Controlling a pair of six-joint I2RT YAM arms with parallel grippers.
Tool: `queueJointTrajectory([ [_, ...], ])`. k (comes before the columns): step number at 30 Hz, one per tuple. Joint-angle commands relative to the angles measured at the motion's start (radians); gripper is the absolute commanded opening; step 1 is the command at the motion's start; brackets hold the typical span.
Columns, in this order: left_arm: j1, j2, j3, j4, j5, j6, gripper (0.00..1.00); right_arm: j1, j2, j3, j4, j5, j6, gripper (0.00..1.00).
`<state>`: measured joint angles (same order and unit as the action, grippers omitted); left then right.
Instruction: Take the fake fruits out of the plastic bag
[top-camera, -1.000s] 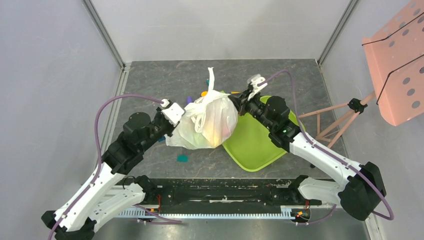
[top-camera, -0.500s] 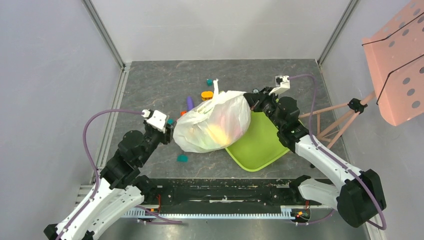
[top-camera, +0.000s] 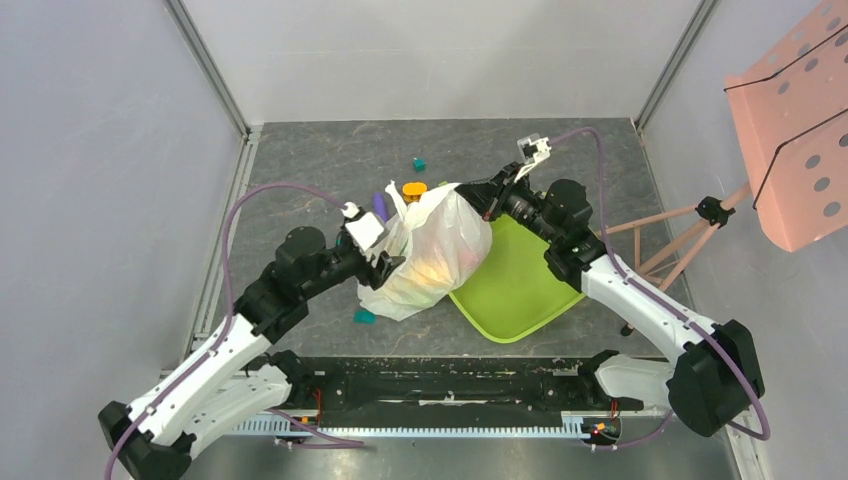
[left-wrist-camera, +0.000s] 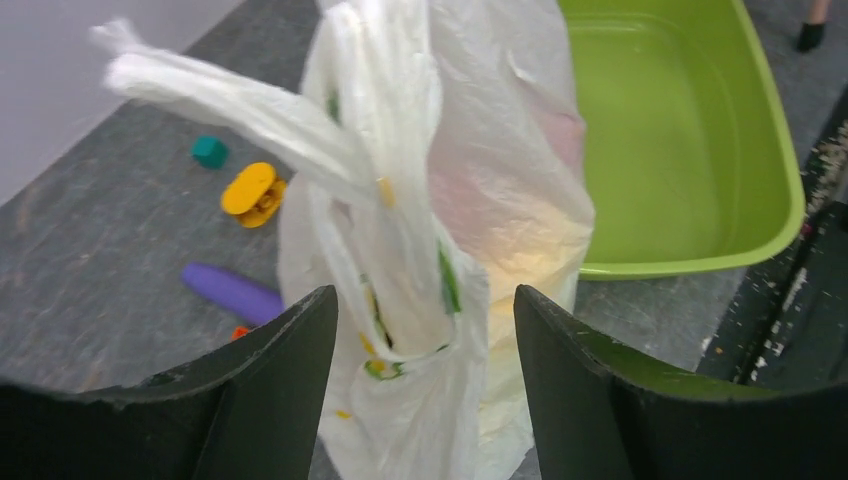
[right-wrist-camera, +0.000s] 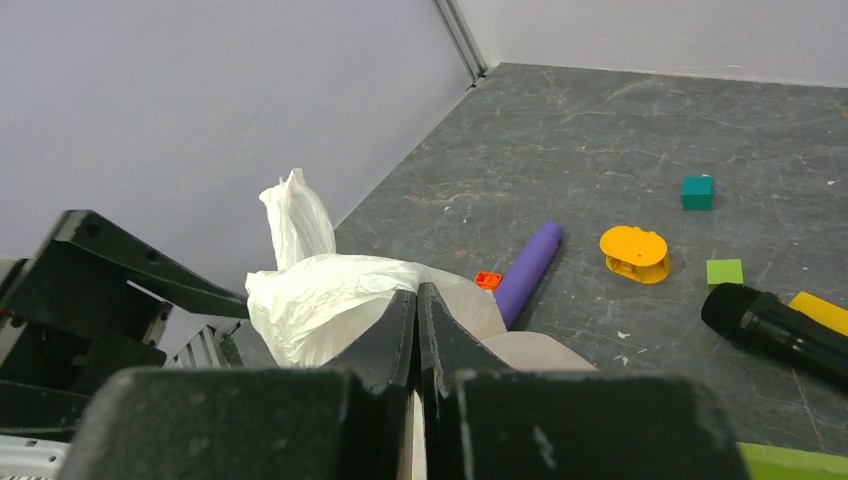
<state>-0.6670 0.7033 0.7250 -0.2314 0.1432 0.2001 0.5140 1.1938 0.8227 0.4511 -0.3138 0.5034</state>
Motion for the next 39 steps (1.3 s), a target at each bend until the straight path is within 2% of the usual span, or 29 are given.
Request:
queueJointTrajectory([
  [1,0.001,0.071,0.058,0.040,0.219,0.050,0.71,0.004,0.007,0.046,0.023,-0.025,-0.032,0.00],
  [7,-0.026,0.072,0.008,0.050,0.179,0.032,0.70,0.004,0.016,0.054,0.006,-0.013,-0.045,0.00],
  [13,-0.119,0.114,-0.010,0.025,0.034,0.033,0.69,0.005,0.028,0.059,0.012,-0.018,-0.032,0.00],
  [19,-0.225,0.207,0.004,-0.022,-0.341,0.051,0.68,0.004,0.027,0.059,0.014,-0.024,-0.026,0.00],
  [27,-0.249,0.261,-0.015,0.050,-0.611,0.065,0.65,0.005,0.023,0.066,-0.006,-0.041,-0.042,0.00],
  [29,-0.248,0.269,-0.008,0.042,-0.632,0.068,0.51,0.004,0.017,0.067,-0.012,-0.041,-0.045,0.00],
  [31,-0.250,0.272,0.011,0.009,-0.623,0.065,0.30,0.004,0.011,0.064,-0.018,-0.032,-0.054,0.00],
  [33,-0.250,0.265,0.032,-0.030,-0.608,0.064,0.13,0.004,0.002,0.061,-0.029,-0.020,-0.079,0.00],
  [35,-0.250,0.239,0.040,-0.049,-0.597,0.060,0.02,0.004,-0.010,0.061,-0.051,-0.012,-0.138,0.00],
  [36,-0.250,0.223,0.043,-0.056,-0.586,0.062,0.02,0.004,-0.017,0.065,-0.063,-0.009,-0.184,0.02],
  [37,-0.250,0.205,0.044,-0.060,-0.565,0.068,0.02,0.004,-0.024,0.068,-0.079,-0.016,-0.235,0.06],
  [38,-0.250,0.185,0.046,-0.060,-0.552,0.073,0.02,0.004,-0.032,0.068,-0.088,-0.031,-0.301,0.16],
  [39,-0.250,0.163,0.049,-0.058,-0.531,0.082,0.02,0.004,-0.043,0.066,-0.096,-0.051,-0.375,0.34],
])
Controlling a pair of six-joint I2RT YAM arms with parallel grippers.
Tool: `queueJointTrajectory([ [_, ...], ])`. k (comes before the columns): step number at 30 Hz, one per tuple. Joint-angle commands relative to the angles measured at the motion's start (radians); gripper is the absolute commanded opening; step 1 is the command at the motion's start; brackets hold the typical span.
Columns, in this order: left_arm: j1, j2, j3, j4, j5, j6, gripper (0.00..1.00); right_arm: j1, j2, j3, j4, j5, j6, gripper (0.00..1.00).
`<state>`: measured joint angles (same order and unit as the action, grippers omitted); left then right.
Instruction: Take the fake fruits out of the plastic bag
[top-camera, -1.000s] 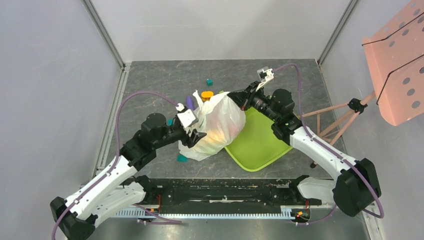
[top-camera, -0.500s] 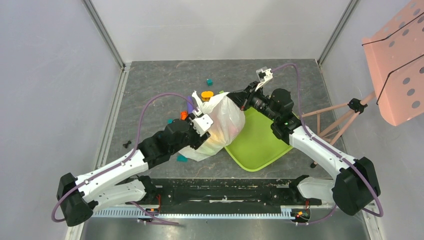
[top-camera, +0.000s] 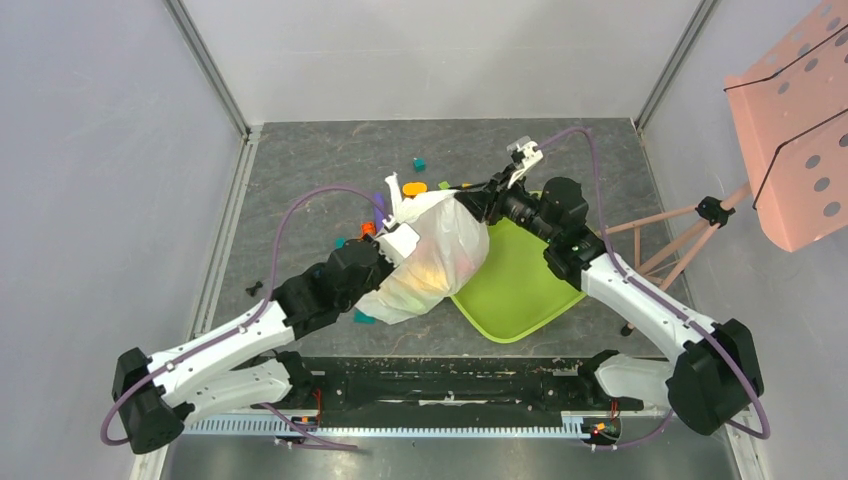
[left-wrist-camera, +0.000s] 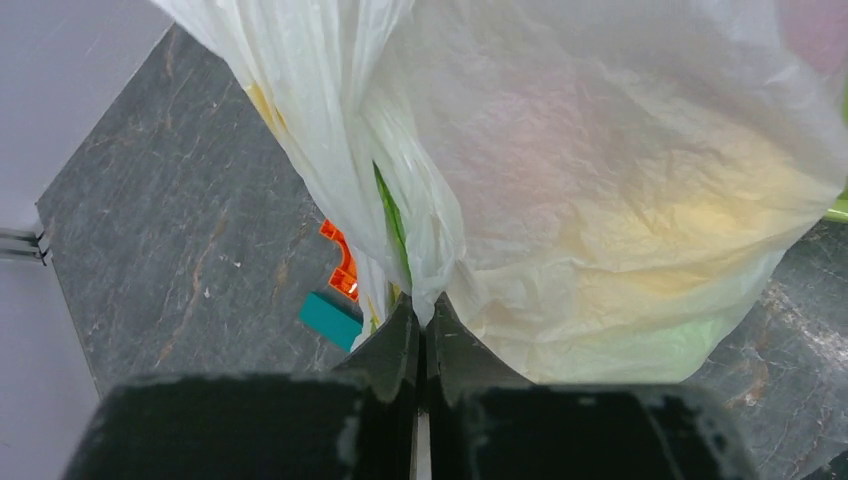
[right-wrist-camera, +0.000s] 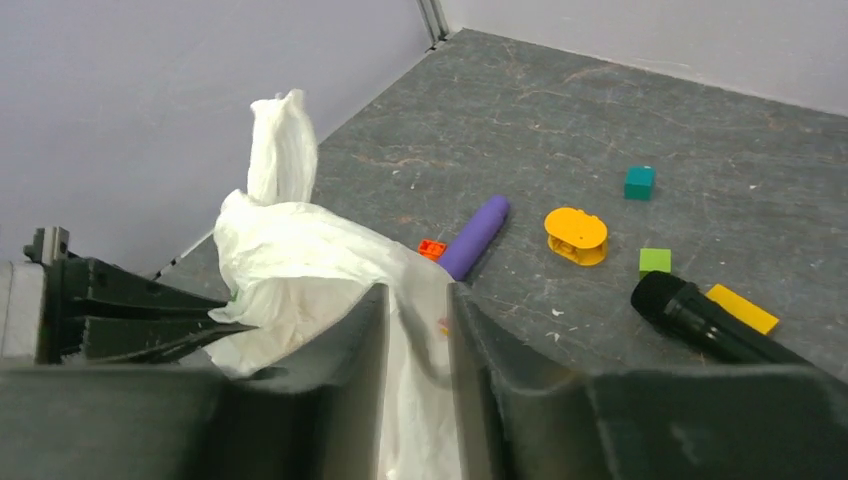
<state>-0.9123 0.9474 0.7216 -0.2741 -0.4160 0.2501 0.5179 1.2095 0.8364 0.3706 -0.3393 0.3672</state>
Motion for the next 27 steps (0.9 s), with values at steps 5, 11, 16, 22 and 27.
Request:
queueJointTrajectory([
  [5,-0.004,-0.165,0.060,0.019,0.097,0.084,0.02,0.011,-0.117,0.016,-0.049,-0.236,-0.665,0.83],
  [11,-0.004,-0.143,0.093,0.015,0.183,0.132,0.02,0.099,-0.201,-0.036,-0.084,-0.324,-1.091,0.98],
  [16,-0.004,-0.121,0.107,0.025,0.235,0.142,0.02,0.152,-0.105,0.109,-0.263,-0.283,-1.280,0.94],
  [22,-0.004,-0.134,0.100,0.027,0.238,0.159,0.02,0.186,0.005,0.194,-0.331,-0.189,-1.361,0.84],
  [27,-0.004,-0.143,0.095,0.031,0.239,0.164,0.02,0.203,0.065,0.229,-0.340,-0.158,-1.365,0.70],
])
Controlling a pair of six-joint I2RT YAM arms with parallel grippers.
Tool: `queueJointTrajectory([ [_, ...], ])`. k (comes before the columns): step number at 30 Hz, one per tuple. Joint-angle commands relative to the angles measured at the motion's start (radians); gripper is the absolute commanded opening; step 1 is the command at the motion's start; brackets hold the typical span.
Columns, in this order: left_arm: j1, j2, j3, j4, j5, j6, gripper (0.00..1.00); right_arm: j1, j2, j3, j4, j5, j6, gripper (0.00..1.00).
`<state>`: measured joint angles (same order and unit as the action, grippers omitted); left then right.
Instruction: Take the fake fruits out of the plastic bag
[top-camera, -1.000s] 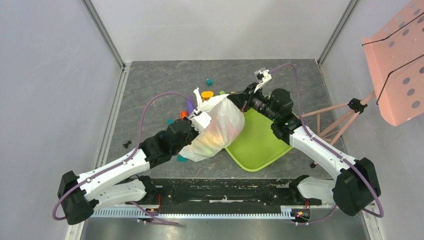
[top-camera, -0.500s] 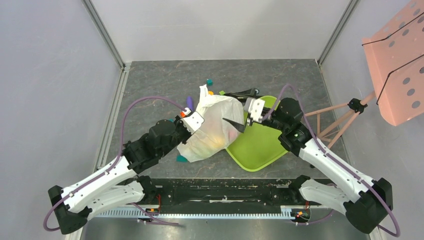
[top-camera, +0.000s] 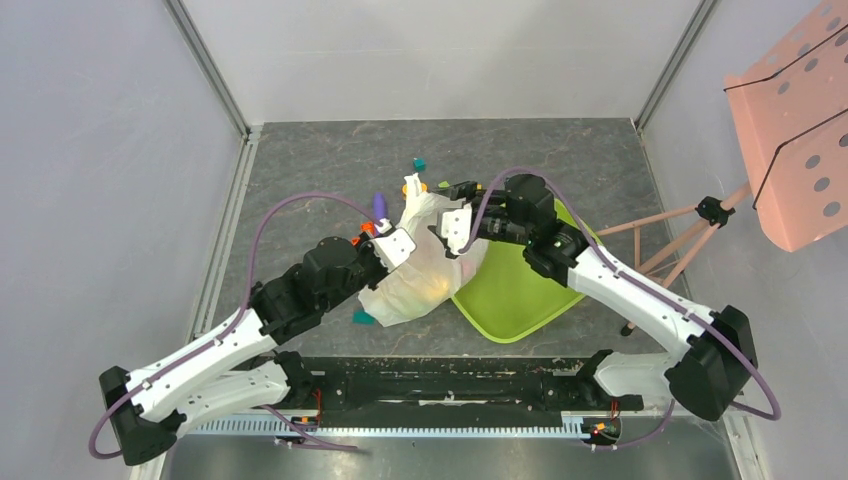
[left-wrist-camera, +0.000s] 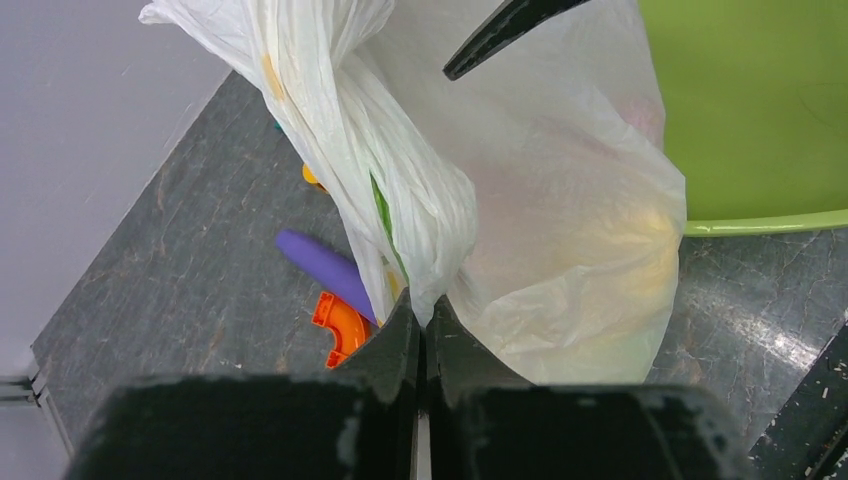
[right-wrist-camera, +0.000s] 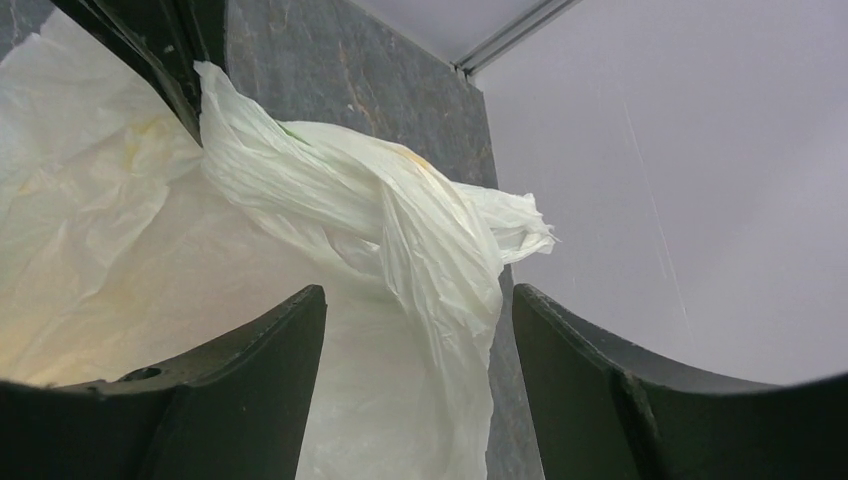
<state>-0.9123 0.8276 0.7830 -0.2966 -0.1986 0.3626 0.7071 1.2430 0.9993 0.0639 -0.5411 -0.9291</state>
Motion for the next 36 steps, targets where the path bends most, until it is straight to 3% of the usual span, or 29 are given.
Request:
queueJointTrajectory([
  [1,-0.003,-0.025,0.032,0.055,0.022,0.052,0.02,0.017,0.045,0.074,-0.033,0.052,-0.066,0.68],
  [4,-0.003,-0.035,0.025,0.063,0.021,0.052,0.02,0.024,0.079,0.104,-0.033,0.072,-0.031,0.51],
  [7,-0.003,-0.058,0.014,0.065,0.013,0.045,0.02,0.025,0.100,0.138,-0.004,0.113,0.067,0.14],
  [8,-0.003,-0.069,0.010,0.065,0.005,0.037,0.02,0.024,0.099,0.139,0.030,0.140,0.133,0.07],
  [11,-0.003,-0.107,-0.003,0.058,-0.023,0.009,0.02,0.023,0.100,0.165,0.101,0.234,0.338,0.00],
  [22,-0.003,-0.396,-0.063,0.034,-0.325,-0.110,0.02,-0.013,0.199,0.361,0.145,0.458,0.964,0.00],
  [27,-0.003,-0.509,-0.070,0.019,-0.407,-0.131,0.07,-0.065,0.241,0.384,0.166,0.457,1.222,0.00],
  [30,-0.003,-0.539,-0.081,0.014,-0.407,-0.133,0.15,-0.068,0.276,0.389,0.233,0.347,1.254,0.00],
  [36,-0.003,-0.546,-0.112,0.002,-0.374,-0.150,0.49,-0.065,0.336,0.367,0.330,0.131,1.271,0.00],
])
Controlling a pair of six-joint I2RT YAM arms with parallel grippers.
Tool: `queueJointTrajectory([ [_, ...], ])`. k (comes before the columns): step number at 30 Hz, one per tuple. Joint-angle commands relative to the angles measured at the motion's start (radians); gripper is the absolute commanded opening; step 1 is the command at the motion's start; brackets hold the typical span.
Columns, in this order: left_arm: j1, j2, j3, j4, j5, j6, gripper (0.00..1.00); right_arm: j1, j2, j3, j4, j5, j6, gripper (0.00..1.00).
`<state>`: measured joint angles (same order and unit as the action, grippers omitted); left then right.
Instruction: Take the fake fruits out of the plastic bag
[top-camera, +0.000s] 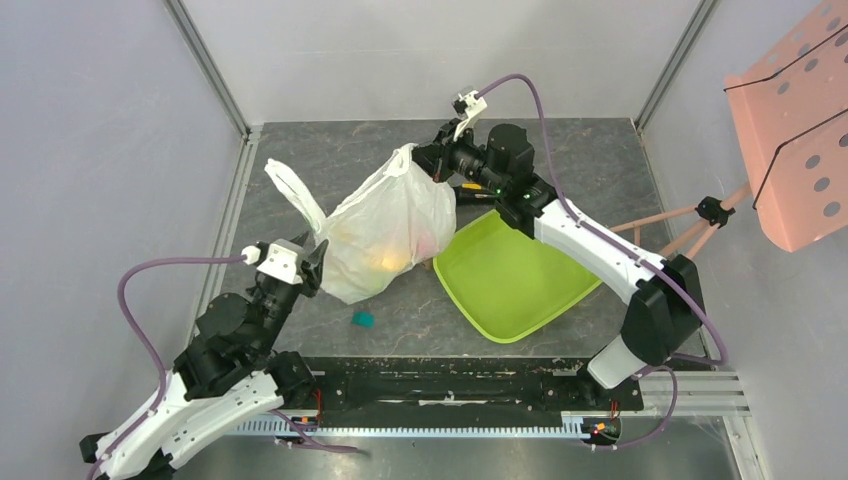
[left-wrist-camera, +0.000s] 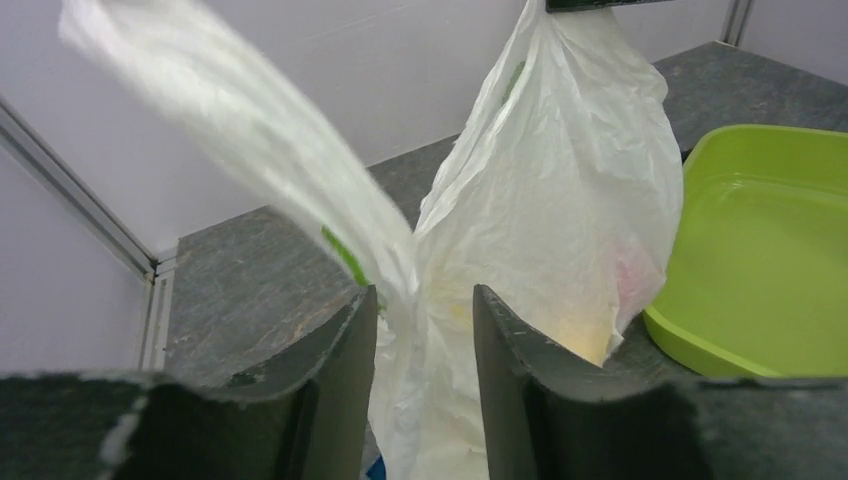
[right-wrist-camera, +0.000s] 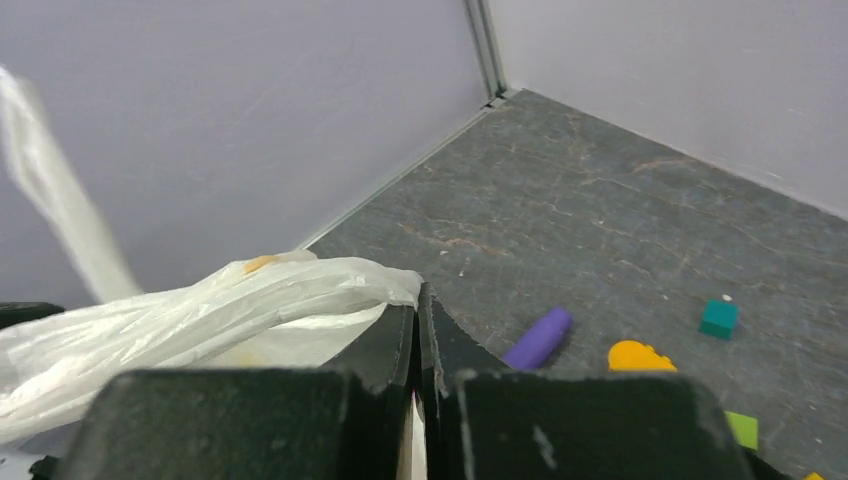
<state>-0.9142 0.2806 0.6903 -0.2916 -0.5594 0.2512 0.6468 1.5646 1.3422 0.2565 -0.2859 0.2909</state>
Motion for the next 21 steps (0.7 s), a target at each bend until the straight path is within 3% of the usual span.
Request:
queueJointTrajectory([
  [1,-0.002,0.003,-0.024,0.000,-0.005,-0.043,0.54,-0.003,0.017,0.004,0.141,-0.141,0.038,0.00],
  [7,-0.001,0.052,-0.029,0.043,-0.012,-0.045,0.77,0.011,0.015,-0.098,0.162,-0.242,-0.025,0.00],
  [13,-0.001,0.132,0.012,0.101,-0.088,-0.035,0.82,0.023,-0.007,-0.157,0.206,-0.334,-0.046,0.00],
  [16,-0.002,0.172,0.051,0.142,-0.025,-0.017,0.75,0.027,-0.025,-0.185,0.220,-0.334,-0.038,0.00],
  [21,-0.001,0.306,0.148,0.167,0.041,-0.036,0.50,0.027,-0.057,-0.212,0.225,-0.291,0.012,0.00],
])
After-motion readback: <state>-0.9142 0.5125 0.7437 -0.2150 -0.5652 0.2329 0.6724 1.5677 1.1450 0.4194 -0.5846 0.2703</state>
